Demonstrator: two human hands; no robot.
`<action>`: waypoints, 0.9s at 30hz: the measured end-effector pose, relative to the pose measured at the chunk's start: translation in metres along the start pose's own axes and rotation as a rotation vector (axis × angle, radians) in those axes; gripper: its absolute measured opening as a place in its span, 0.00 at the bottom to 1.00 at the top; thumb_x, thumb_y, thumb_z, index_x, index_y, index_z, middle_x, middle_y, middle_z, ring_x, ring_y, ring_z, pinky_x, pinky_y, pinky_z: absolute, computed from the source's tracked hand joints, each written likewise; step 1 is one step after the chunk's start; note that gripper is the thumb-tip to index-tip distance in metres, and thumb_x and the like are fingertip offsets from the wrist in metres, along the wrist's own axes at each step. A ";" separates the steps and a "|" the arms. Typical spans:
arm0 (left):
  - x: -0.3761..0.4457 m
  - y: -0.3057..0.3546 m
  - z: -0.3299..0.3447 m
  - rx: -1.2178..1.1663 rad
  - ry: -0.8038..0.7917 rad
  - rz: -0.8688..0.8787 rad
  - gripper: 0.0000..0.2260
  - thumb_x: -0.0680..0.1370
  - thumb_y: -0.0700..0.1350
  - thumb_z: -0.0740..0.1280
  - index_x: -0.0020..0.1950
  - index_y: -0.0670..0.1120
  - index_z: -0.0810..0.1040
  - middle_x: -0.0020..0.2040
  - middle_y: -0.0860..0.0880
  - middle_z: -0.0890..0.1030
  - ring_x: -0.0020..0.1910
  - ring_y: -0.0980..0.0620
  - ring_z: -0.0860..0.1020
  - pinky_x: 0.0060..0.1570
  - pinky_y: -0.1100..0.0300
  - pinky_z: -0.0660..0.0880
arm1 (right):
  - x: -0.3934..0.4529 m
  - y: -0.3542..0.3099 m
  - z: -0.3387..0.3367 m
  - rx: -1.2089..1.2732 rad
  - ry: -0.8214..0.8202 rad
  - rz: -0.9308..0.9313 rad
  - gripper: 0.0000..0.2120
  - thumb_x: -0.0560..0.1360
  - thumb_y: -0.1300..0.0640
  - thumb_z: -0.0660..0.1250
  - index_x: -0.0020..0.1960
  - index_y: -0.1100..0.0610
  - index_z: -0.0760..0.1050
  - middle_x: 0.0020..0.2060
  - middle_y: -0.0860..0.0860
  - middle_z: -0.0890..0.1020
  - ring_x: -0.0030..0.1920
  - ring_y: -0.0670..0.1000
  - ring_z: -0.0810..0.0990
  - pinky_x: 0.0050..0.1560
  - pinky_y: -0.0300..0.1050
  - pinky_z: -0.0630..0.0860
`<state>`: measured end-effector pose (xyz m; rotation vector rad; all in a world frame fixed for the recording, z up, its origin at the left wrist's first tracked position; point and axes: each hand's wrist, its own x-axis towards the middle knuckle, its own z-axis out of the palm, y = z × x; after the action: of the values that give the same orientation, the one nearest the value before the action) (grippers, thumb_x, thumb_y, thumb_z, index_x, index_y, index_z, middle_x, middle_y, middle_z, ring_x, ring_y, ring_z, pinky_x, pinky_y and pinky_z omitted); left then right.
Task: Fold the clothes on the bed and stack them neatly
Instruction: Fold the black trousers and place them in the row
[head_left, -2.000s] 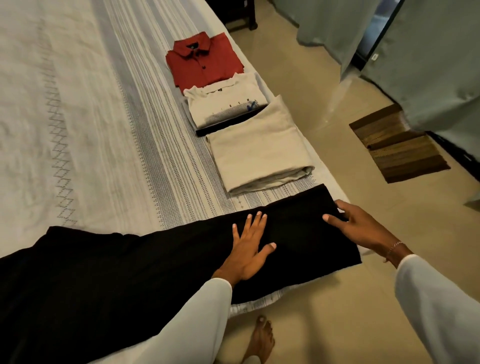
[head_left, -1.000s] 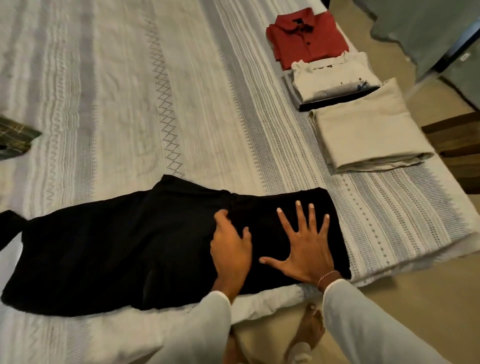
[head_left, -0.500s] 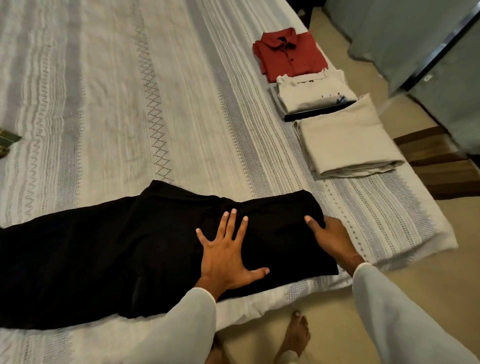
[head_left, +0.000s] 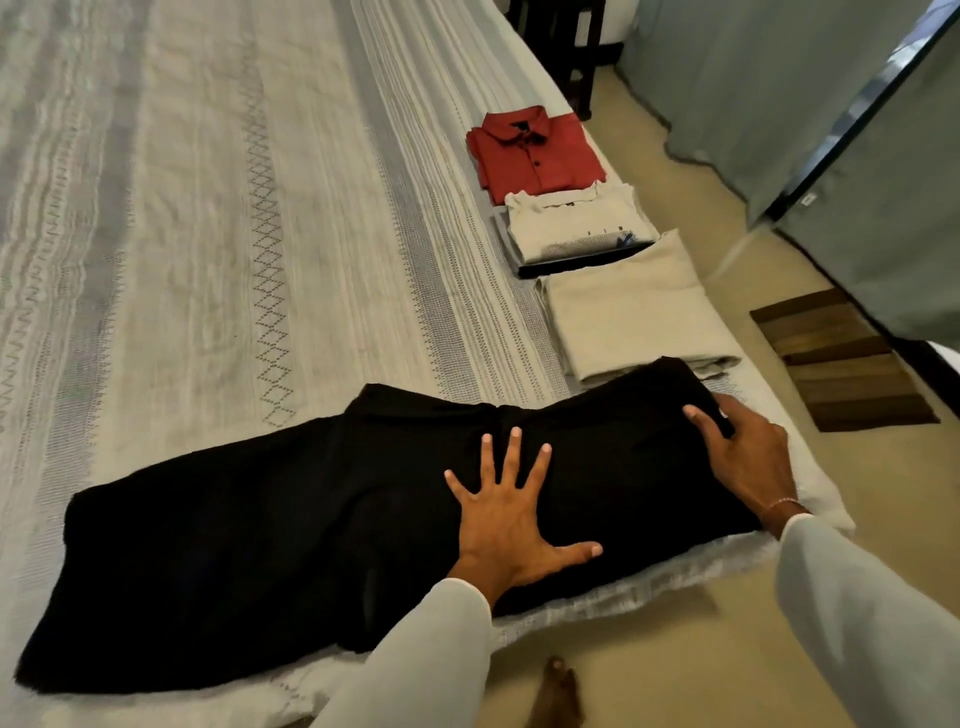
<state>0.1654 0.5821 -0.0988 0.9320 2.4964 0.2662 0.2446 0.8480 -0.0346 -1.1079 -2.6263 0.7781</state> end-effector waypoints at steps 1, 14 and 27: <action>0.003 0.003 0.002 0.013 -0.005 0.007 0.57 0.60 0.87 0.49 0.81 0.60 0.37 0.80 0.50 0.30 0.77 0.39 0.28 0.67 0.20 0.40 | 0.004 0.003 -0.005 -0.006 0.005 -0.033 0.21 0.80 0.39 0.64 0.62 0.54 0.79 0.51 0.58 0.85 0.52 0.63 0.82 0.53 0.52 0.76; 0.004 0.004 -0.051 -1.289 -0.168 -0.256 0.30 0.78 0.72 0.51 0.74 0.58 0.71 0.77 0.47 0.68 0.80 0.47 0.60 0.79 0.45 0.52 | -0.039 -0.146 -0.030 0.051 -0.234 -0.303 0.21 0.78 0.41 0.65 0.69 0.45 0.76 0.60 0.48 0.84 0.59 0.53 0.81 0.59 0.53 0.79; -0.061 -0.109 -0.060 -1.790 0.193 -0.570 0.14 0.84 0.47 0.63 0.63 0.40 0.80 0.55 0.39 0.85 0.56 0.42 0.84 0.60 0.46 0.79 | -0.130 -0.172 0.110 -0.168 -0.340 -0.536 0.31 0.74 0.31 0.62 0.70 0.47 0.74 0.63 0.50 0.76 0.64 0.56 0.73 0.61 0.57 0.76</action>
<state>0.1154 0.4589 -0.0610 -0.5396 1.4542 1.8842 0.1909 0.6120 -0.0312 -0.2681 -3.0991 0.6788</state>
